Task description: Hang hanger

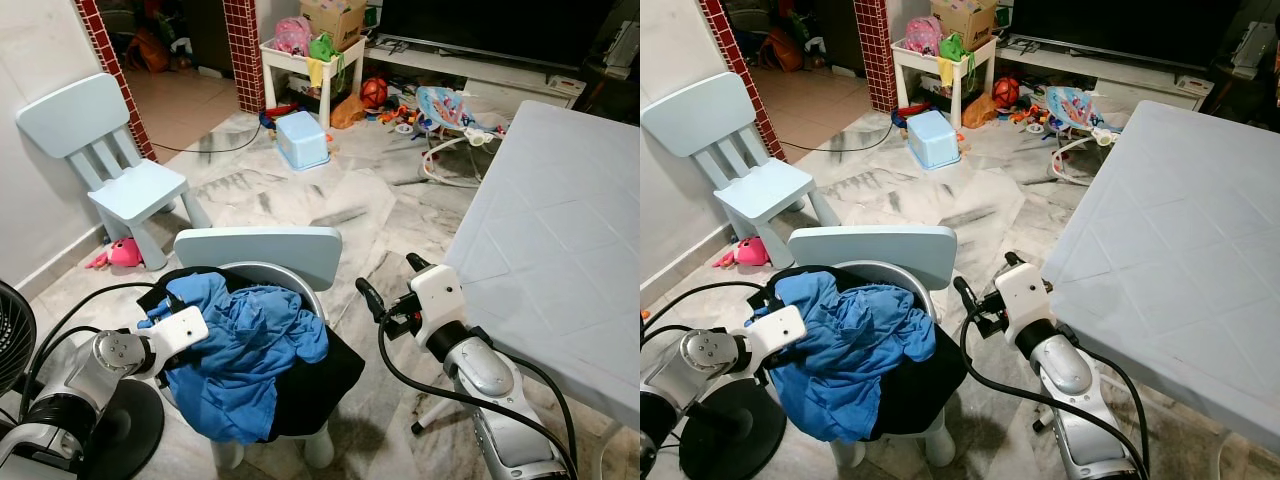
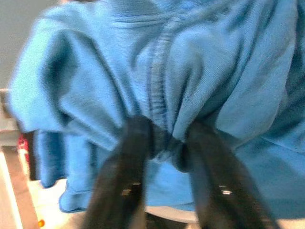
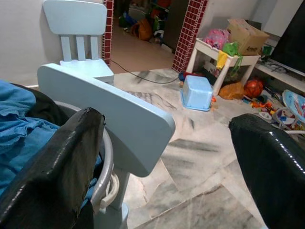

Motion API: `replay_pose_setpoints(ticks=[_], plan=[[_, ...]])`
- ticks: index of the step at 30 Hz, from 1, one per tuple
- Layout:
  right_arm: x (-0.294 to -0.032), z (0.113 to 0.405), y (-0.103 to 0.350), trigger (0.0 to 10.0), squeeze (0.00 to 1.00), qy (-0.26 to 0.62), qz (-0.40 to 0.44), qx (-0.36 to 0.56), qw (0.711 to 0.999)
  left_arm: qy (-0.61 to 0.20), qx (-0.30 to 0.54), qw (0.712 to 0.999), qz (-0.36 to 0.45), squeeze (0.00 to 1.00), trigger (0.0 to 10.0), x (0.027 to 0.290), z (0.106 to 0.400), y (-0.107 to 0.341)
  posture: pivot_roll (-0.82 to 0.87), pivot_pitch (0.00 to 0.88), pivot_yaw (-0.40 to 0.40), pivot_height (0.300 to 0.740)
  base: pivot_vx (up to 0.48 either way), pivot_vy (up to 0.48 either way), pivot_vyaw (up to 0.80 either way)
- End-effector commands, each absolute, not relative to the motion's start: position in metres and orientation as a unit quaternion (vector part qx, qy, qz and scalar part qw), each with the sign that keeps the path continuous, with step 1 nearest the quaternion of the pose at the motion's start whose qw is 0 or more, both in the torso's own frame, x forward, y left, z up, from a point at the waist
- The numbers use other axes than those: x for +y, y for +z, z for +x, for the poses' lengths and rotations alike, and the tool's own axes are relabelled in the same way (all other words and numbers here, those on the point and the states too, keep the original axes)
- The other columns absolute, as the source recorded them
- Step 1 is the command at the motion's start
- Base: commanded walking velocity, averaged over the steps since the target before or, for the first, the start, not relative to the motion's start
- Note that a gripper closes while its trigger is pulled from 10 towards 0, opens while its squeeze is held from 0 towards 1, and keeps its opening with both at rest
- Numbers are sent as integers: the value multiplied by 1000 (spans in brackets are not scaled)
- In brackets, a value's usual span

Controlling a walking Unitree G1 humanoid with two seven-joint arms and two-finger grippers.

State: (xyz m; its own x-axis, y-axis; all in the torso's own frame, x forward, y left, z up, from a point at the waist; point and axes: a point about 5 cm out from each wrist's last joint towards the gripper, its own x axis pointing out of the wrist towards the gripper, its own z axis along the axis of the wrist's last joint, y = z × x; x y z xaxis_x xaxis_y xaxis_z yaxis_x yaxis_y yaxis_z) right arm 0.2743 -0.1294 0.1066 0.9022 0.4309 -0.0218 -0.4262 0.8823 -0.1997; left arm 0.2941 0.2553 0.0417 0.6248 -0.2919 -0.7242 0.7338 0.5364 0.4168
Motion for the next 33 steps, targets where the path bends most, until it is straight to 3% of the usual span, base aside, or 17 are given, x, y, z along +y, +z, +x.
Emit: replay_pose_setpoints(ticks=[1,6,9,11,12,15,22,33], plan=[[-127,278,109,10000,0,229,-105,-17,968,-276,283,848,353,0,0,261,300,49,-73,0,-6,740,0,0,0],[-124,284,112,10000,0,240,-111,-25,964,-260,275,860,342,0,0,262,301,50,-58,0,-27,740,0,0,0],[-124,286,113,10000,0,240,-112,-28,964,-239,257,881,317,0,0,261,302,51,-55,0,-27,740,0,0,0],[-124,286,113,10000,0,240,-113,-30,964,-201,232,922,237,0,0,256,306,54,-56,0,-26,740,0,0,0],[-124,286,113,10000,0,240,-113,-30,964,-201,232,922,237,0,0,256,306,54,-56,0,-26,740,0,0,0],[-124,286,113,10000,0,239,-113,-31,964,-174,222,953,106,0,0,243,305,53,-59,0,-22,740,0,0,0],[-127,283,110,10000,0,236,-114,-29,965,-182,246,952,30,0,0,209,276,30,-60,0,-21,740,0,0,0],[-127,285,111,10000,0,234,-114,-31,965,-215,302,926,66,0,0,199,239,23,-51,3,-20,740,0,0,0]])
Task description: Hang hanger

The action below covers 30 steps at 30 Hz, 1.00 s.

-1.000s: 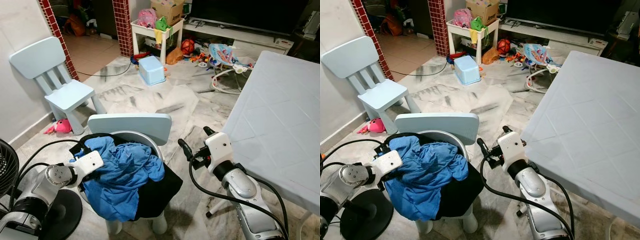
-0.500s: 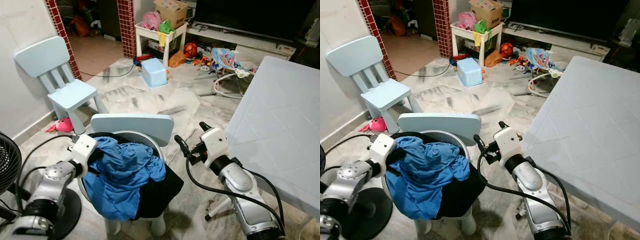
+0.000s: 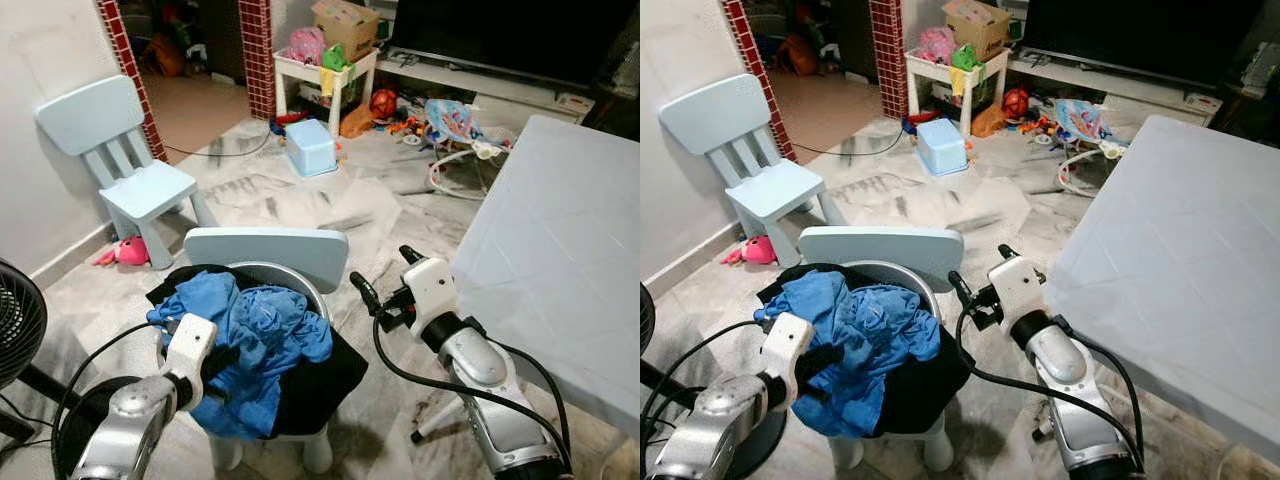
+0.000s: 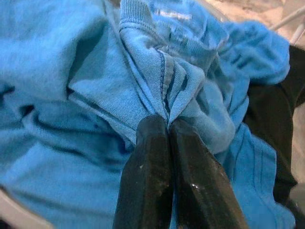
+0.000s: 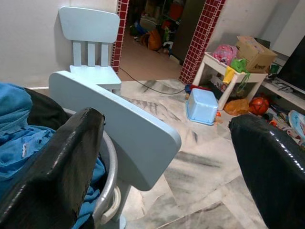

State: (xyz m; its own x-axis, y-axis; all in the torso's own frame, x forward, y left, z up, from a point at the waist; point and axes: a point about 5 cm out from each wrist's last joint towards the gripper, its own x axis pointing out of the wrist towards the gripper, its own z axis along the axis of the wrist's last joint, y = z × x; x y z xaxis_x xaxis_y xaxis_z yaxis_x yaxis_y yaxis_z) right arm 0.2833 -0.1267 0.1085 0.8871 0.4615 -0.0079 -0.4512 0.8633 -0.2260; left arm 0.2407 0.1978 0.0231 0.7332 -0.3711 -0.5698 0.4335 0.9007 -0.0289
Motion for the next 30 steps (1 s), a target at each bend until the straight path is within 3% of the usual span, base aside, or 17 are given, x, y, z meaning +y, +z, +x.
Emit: replay_pose_setpoints(ticks=[1,2,3,5,6,7,15,22,30], plan=[[-127,285,111,10000,0,234,-115,-31,965,-208,306,926,76,0,0,201,237,22,-51,3,-20,740,0,0,0],[-126,285,111,10000,0,235,-114,-31,965,-204,308,925,88,0,2863,203,236,22,-51,3,-20,740,0,0,0],[-126,285,112,10000,0,236,-115,-31,964,-203,307,924,102,0,10000,204,235,23,-56,3,-22,740,0,0,0],[-127,285,112,10000,0,235,-115,-31,965,-185,291,934,95,0,10000,205,237,27,-57,4,-23,740,0,0,0],[-127,285,112,10000,0,234,-115,-31,965,-182,290,934,98,204,10000,205,237,28,-57,4,-23,740,0,0,0],[-129,286,112,10000,0,232,-116,-30,965,-181,294,932,109,1000,10000,205,236,29,-57,4,-23,740,0,0,0],[-130,287,113,10000,0,229,-117,-32,966,-103,277,943,154,1000,10000,218,233,29,-57,4,-23,740,0,0,0],[-130,285,112,10000,0,228,-117,-31,966,-116,218,940,236,1000,10000,213,235,43,-59,12,-17,740,0,0,0],[-128,287,113,10000,0,229,-117,-33,966,-161,173,935,265,1000,10000,208,255,60,-58,13,-19,740,0,0,0]])
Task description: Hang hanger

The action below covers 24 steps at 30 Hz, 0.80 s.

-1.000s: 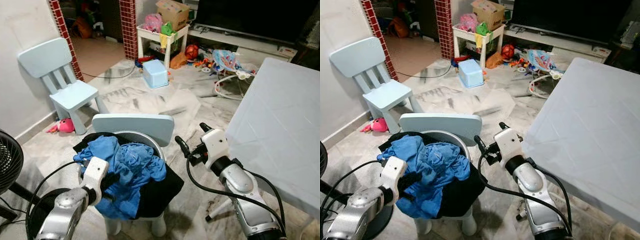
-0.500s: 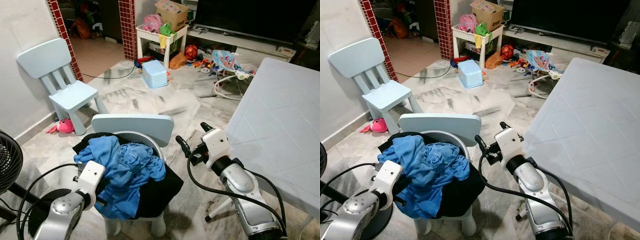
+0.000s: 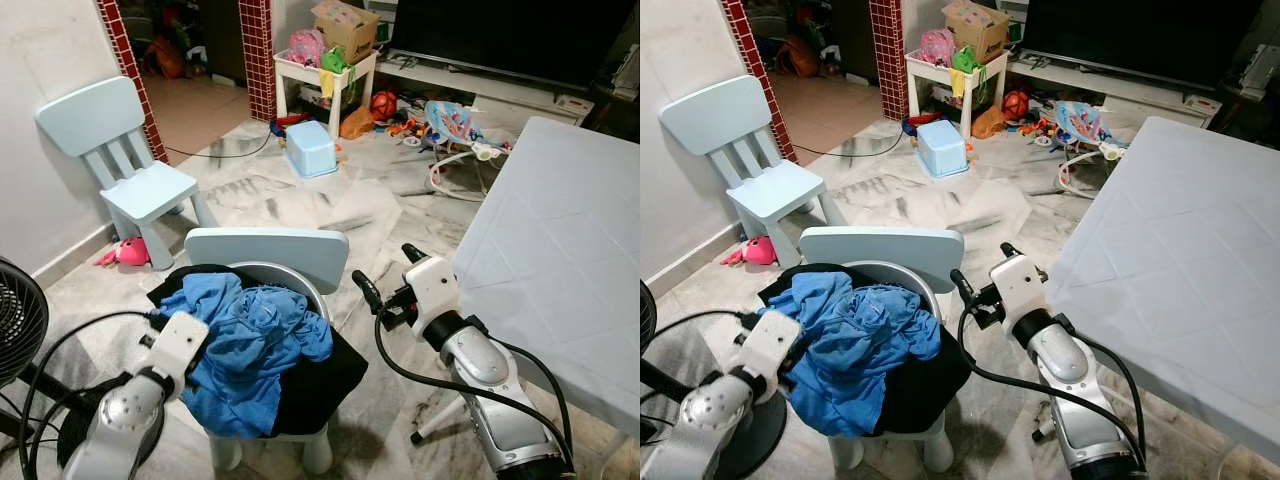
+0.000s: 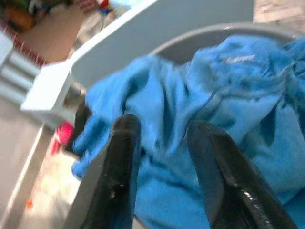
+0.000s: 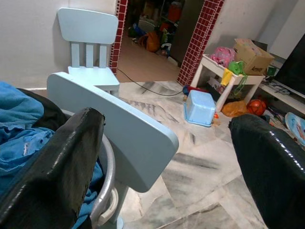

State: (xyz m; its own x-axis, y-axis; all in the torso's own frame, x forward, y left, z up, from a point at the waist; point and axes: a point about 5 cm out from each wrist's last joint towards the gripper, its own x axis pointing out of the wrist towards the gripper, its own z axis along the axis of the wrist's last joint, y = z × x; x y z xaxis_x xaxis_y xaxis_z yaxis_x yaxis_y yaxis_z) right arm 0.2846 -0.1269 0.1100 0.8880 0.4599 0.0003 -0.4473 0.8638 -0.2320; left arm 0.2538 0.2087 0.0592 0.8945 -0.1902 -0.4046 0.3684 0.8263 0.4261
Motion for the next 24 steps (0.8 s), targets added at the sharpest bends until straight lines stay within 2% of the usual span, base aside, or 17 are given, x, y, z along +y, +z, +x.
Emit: replay_pose_setpoints(ticks=[1,2,7,8,14,17,24], plan=[[-127,288,113,10000,0,230,-118,-33,965,-175,173,930,274,1000,10000,208,259,62,-60,14,-19,740,0,0,0],[-127,288,114,10000,0,231,-119,-35,965,-197,182,921,282,1000,10000,209,265,63,-65,15,-14,740,0,0,0],[-128,287,113,10000,0,230,-120,-35,965,-218,192,914,284,1000,10000,209,269,62,-69,17,-12,740,0,0,0],[-128,286,113,10000,0,229,-121,-34,965,-246,202,905,282,1000,10000,206,271,61,-74,16,-9,740,0,0,0],[-127,285,113,10000,0,230,-123,-36,965,-266,210,901,270,1000,10000,203,274,62,-75,16,-6,740,0,0,0],[-129,287,113,10000,0,226,-124,-35,965,-297,234,890,254,1000,10000,201,272,60,-72,15,-7,740,0,0,0],[-130,289,114,10000,0,224,-127,-36,966,-312,248,878,263,1000,10000,204,273,57,-69,15,-8,740,0,0,0]])
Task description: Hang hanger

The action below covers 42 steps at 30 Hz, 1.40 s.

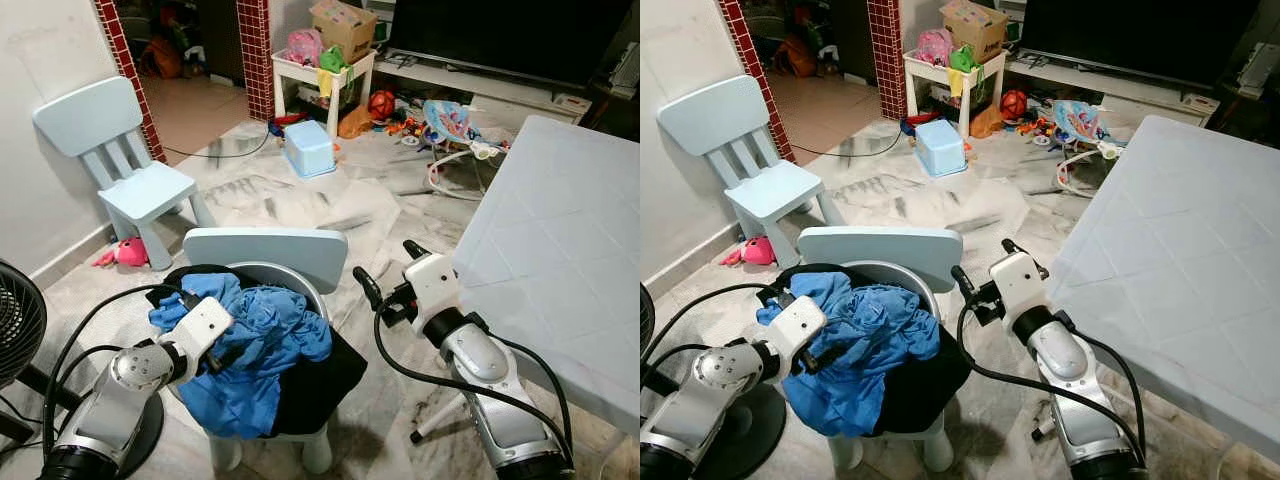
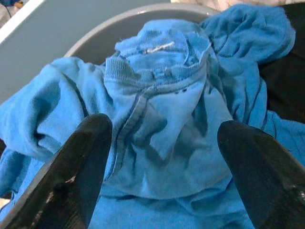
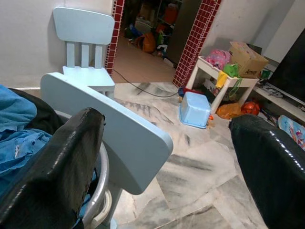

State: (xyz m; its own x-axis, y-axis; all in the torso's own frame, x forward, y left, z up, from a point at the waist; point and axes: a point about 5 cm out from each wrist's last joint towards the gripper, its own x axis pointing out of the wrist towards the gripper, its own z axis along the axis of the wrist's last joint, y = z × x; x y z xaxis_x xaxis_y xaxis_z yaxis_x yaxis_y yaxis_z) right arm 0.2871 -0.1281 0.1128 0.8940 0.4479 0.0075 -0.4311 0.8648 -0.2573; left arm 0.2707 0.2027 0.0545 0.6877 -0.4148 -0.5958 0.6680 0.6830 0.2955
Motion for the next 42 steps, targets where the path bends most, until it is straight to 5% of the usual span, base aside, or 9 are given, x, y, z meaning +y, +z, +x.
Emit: replay_pose_setpoints(ticks=[1,2,3,12,13,14,16,42], plan=[[-130,290,114,10000,0,224,-128,-36,966,-315,250,877,264,1000,10000,204,274,57,-69,15,-8,740,0,0,0],[-131,290,114,10000,0,224,-128,-36,965,-317,251,874,268,1000,10000,205,275,57,-71,14,-9,740,0,0,0],[-131,290,115,10000,0,223,-129,-36,965,-320,252,871,274,0,10000,207,277,58,-72,13,-9,740,0,0,0],[-131,289,114,10000,0,224,-130,-35,965,-321,253,861,302,0,10000,214,285,60,-72,14,-11,740,0,0,0],[-129,288,112,10000,0,228,-130,-34,964,-319,263,859,302,0,4627,217,288,55,-74,13,-13,740,0,0,0],[-129,288,112,10000,0,228,-130,-34,964,-319,263,859,302,0,4627,217,288,55,-74,13,-13,740,0,0,0],[-128,287,112,10000,0,231,-131,-34,963,-320,274,855,303,0,0,218,291,50,-80,14,-13,740,0,0,0],[-129,267,93,10000,0,360,-136,46,922,-389,289,810,329,0,0,218,291,36,-91,27,4,740,0,0,0]])
